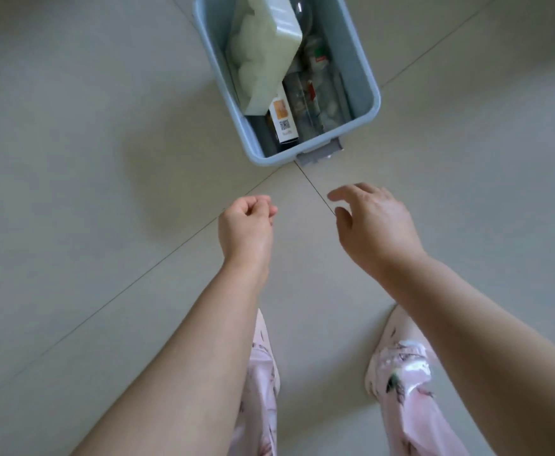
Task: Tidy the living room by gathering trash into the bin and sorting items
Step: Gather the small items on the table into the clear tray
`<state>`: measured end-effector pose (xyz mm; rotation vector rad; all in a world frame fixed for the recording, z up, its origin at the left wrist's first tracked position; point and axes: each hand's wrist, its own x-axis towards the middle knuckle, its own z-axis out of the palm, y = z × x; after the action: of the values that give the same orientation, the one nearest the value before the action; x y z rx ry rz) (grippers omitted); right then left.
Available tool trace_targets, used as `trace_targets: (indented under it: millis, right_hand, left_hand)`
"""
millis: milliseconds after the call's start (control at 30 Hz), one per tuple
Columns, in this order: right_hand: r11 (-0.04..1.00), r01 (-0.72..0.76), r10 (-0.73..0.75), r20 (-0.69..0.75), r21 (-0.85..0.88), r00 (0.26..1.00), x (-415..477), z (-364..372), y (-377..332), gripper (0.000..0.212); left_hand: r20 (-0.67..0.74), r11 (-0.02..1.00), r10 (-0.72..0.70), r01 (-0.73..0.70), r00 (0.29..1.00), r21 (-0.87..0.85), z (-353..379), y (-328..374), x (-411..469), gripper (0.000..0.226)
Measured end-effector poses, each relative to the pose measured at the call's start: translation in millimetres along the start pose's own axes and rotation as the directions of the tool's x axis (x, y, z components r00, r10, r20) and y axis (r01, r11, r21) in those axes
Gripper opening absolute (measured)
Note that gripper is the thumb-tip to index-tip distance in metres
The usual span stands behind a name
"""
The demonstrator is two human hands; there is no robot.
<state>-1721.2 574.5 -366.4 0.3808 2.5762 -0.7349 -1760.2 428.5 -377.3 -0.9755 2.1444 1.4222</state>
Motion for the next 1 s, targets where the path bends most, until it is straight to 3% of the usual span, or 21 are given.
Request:
trace_targets:
  millis: [133, 433, 667, 867, 1000]
  right_hand:
    - [0.998, -0.046, 0.050, 0.104, -0.044, 0.993, -29, -56, -26, 0.034]
    - [0.993, -0.076, 0.087, 0.126, -0.089, 0.988, -75, -182, -107, 0.043]
    - [0.988, -0.069, 0.081, 0.083, -0.137, 0.993, -125, -258, -146, 0.041]
    - [0.978, -0.171, 0.173, 0.005, -0.116, 0.985, -168, -305, -166, 0.042]
    - [0.971, -0.212, 0.205, -0.072, -0.110, 0.976, -200, -338, -184, 0.039]
  left_hand:
    - [0.059, 0.996, -0.065, 0.068, 0.996, -0.054, -19, 55, -42, 0.020]
    - [0.093, 0.973, -0.135, 0.150, 0.986, -0.174, -93, 178, -118, 0.018]
    - [0.069, 0.977, -0.053, 0.066, 0.996, -0.202, -155, 260, -159, 0.014]
    - [0.069, 0.971, -0.011, 0.027, 0.998, -0.238, -186, 293, -209, 0.015]
    - [0.108, 0.990, 0.085, -0.072, 0.990, -0.122, -203, 307, -244, 0.015]
